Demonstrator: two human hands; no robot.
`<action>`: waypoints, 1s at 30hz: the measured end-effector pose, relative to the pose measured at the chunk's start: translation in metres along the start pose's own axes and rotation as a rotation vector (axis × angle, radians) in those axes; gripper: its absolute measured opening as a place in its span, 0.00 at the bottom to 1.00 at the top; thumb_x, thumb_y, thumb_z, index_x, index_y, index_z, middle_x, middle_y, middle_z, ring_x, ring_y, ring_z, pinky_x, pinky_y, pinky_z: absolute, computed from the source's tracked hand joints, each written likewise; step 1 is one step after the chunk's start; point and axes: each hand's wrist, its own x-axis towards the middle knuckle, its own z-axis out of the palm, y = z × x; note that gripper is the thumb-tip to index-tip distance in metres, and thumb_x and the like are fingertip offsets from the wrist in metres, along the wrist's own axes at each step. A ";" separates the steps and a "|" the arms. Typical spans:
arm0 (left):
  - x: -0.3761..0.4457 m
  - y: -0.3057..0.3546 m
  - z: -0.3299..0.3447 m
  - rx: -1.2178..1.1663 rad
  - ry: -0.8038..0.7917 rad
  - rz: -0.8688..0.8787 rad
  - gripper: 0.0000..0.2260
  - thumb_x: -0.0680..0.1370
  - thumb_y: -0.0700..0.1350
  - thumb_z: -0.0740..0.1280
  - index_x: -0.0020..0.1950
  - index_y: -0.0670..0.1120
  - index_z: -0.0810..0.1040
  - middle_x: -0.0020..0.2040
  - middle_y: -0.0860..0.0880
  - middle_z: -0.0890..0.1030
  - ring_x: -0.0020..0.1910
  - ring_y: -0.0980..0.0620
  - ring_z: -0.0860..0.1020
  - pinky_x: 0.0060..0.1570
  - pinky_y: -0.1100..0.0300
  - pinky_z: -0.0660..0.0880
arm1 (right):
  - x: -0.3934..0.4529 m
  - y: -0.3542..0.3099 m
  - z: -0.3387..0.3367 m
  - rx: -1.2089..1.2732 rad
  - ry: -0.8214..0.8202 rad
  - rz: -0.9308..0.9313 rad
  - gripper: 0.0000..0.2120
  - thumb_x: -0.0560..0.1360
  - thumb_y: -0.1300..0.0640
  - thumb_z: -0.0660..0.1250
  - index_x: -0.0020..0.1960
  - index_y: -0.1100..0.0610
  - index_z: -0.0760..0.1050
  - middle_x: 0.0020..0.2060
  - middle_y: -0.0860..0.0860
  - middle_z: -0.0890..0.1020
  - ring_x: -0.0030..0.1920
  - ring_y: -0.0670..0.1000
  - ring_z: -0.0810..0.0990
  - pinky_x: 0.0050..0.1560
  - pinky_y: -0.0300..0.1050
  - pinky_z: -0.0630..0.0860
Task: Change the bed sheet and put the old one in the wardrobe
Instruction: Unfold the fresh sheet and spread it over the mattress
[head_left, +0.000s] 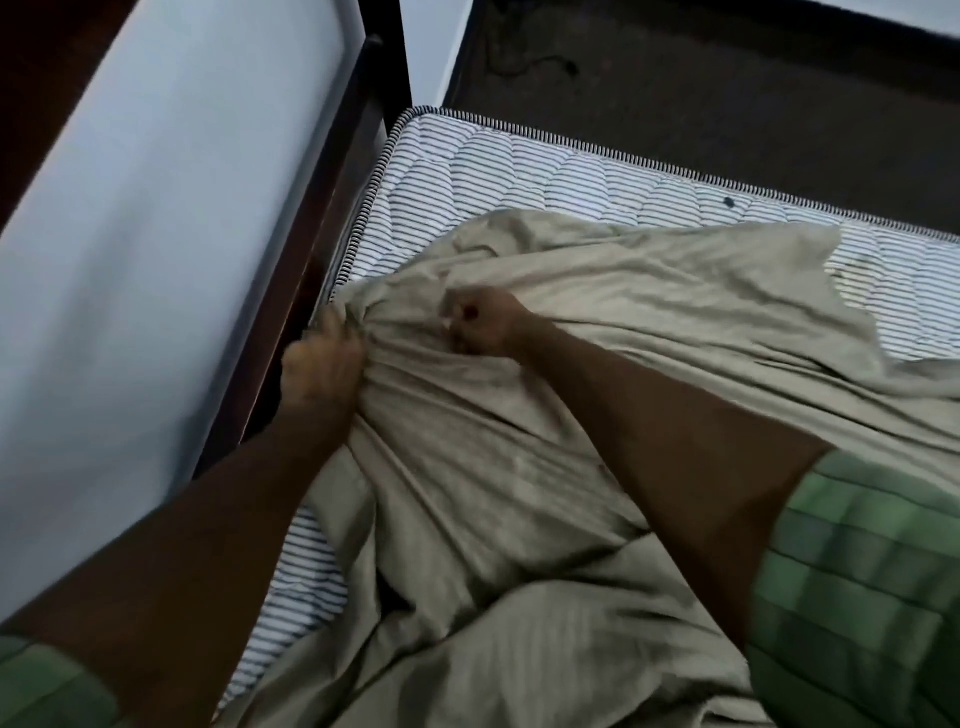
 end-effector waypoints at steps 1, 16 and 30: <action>-0.001 0.003 0.000 0.043 0.026 0.031 0.18 0.82 0.40 0.54 0.68 0.44 0.76 0.66 0.41 0.72 0.54 0.43 0.80 0.45 0.52 0.79 | -0.003 0.009 -0.004 -0.127 0.017 0.044 0.07 0.77 0.52 0.68 0.49 0.54 0.83 0.50 0.57 0.85 0.53 0.60 0.82 0.53 0.50 0.78; 0.048 0.067 -0.042 -0.778 0.086 0.275 0.41 0.69 0.39 0.71 0.80 0.50 0.59 0.78 0.46 0.63 0.66 0.38 0.76 0.55 0.42 0.79 | 0.003 0.037 0.016 0.174 0.342 -0.182 0.08 0.68 0.59 0.66 0.43 0.61 0.80 0.39 0.57 0.83 0.39 0.51 0.77 0.38 0.46 0.68; 0.083 0.055 -0.048 -0.800 0.069 -0.120 0.15 0.73 0.44 0.71 0.59 0.43 0.79 0.57 0.40 0.82 0.59 0.35 0.79 0.56 0.47 0.75 | 0.015 0.072 -0.051 -0.499 0.115 0.308 0.27 0.74 0.42 0.71 0.68 0.53 0.74 0.65 0.57 0.79 0.66 0.62 0.77 0.61 0.57 0.75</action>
